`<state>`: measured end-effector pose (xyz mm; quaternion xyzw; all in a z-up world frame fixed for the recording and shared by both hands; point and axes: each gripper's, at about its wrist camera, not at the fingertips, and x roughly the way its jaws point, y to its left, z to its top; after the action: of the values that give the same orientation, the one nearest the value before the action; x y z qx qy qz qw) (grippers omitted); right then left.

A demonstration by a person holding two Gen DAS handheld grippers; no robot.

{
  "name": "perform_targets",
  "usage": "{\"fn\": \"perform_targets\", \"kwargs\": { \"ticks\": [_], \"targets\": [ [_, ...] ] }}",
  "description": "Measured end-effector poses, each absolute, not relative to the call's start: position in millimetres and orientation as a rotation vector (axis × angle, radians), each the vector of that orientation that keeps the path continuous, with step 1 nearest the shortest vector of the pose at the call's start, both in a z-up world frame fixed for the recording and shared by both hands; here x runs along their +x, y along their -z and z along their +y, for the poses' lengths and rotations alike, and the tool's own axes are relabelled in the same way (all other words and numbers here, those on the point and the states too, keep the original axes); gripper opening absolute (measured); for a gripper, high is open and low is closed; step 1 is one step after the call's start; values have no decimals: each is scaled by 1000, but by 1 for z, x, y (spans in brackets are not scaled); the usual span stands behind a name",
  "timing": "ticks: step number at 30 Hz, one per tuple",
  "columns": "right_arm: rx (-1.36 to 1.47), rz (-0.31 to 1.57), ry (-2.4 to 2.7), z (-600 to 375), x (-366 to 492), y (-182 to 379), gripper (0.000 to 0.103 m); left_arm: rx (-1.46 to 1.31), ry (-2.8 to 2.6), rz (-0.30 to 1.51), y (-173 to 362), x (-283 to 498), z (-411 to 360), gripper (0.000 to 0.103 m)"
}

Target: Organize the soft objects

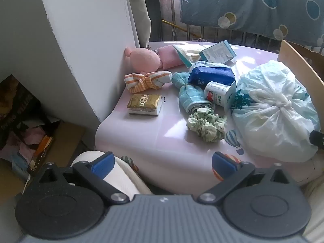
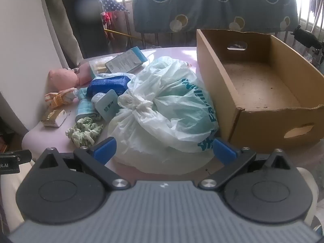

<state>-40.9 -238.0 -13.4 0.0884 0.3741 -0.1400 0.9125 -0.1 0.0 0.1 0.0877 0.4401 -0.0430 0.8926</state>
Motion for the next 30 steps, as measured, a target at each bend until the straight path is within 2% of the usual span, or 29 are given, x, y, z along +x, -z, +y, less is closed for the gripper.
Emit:
{"fn": "perform_targets", "kwargs": {
  "ticks": [30],
  "targets": [
    [162, 759, 340, -233, -43, 2, 102, 176, 73, 926, 1, 1, 9, 103]
  ]
}}
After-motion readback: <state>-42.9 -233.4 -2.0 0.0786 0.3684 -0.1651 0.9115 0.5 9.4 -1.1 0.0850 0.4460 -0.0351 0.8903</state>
